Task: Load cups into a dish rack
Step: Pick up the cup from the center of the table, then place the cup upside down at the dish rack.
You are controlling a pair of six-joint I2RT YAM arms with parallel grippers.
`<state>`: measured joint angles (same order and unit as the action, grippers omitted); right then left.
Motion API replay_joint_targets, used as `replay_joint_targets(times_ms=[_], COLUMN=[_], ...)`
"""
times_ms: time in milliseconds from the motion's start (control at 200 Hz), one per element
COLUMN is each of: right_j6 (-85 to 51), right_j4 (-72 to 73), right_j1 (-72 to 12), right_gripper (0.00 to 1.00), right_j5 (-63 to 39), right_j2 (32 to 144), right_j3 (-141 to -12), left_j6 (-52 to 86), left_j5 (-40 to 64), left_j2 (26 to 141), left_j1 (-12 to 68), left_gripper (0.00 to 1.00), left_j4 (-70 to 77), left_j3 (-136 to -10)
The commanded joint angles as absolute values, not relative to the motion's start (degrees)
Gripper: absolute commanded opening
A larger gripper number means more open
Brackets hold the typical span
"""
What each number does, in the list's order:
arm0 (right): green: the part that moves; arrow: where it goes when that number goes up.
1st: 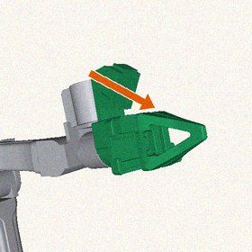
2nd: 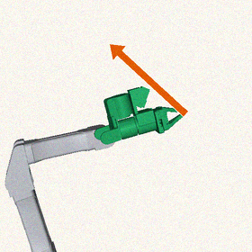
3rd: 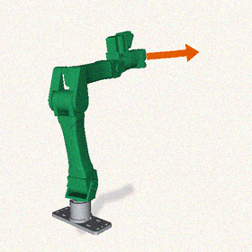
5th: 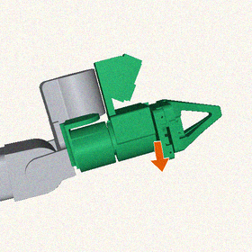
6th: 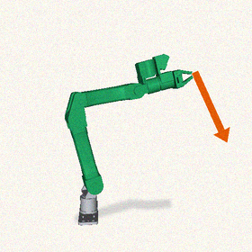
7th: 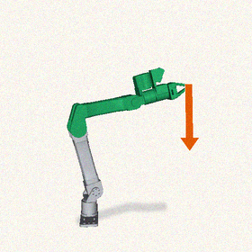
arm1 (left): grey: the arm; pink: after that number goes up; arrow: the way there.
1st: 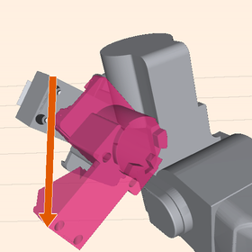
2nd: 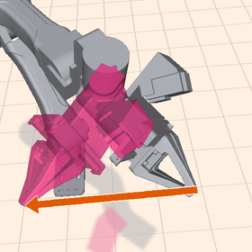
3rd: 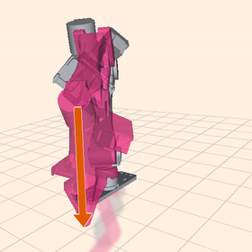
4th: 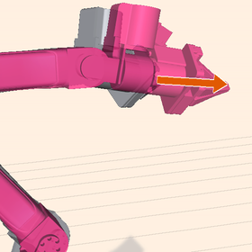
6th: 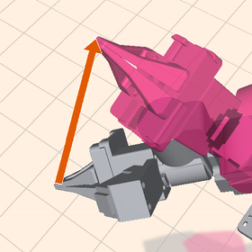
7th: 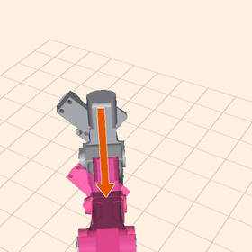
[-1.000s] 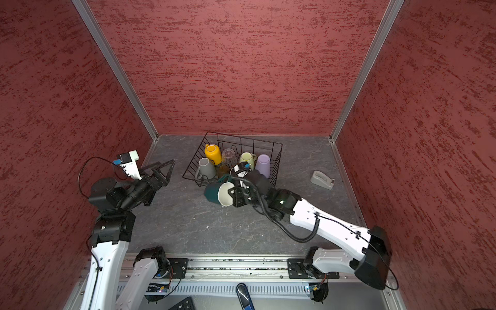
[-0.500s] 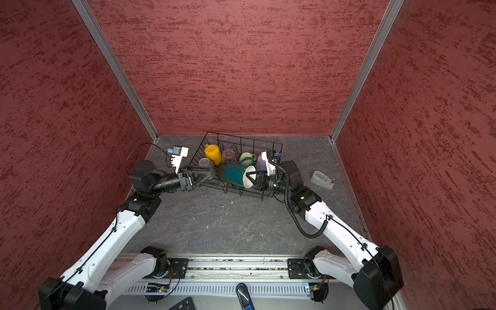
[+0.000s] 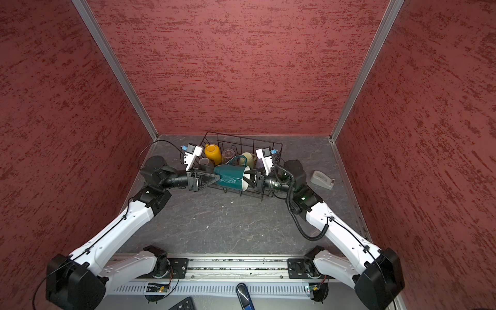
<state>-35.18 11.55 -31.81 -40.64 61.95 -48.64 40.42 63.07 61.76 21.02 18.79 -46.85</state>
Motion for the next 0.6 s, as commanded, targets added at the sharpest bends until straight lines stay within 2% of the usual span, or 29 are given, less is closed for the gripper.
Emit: replay_joint_targets(times_ms=[0, 596], right_j6=[-36.5, -40.38], right_j4=[20.67, 28.21], right_j1=[-31.63, -32.51], right_gripper=[0.0, 0.0], right_j5=[-43.15, -44.84], right_j2=[61.6, 65.61], right_j3=[-48.72, -46.77], left_j6=[40.96, 41.24], left_j5=[65.5, 65.65], left_j2=[62.44, 65.1], left_j1=[22.81, 26.33], left_gripper=[0.97, 0.94], left_j4=[21.84, 25.16], left_j3=[-48.37, -49.3])
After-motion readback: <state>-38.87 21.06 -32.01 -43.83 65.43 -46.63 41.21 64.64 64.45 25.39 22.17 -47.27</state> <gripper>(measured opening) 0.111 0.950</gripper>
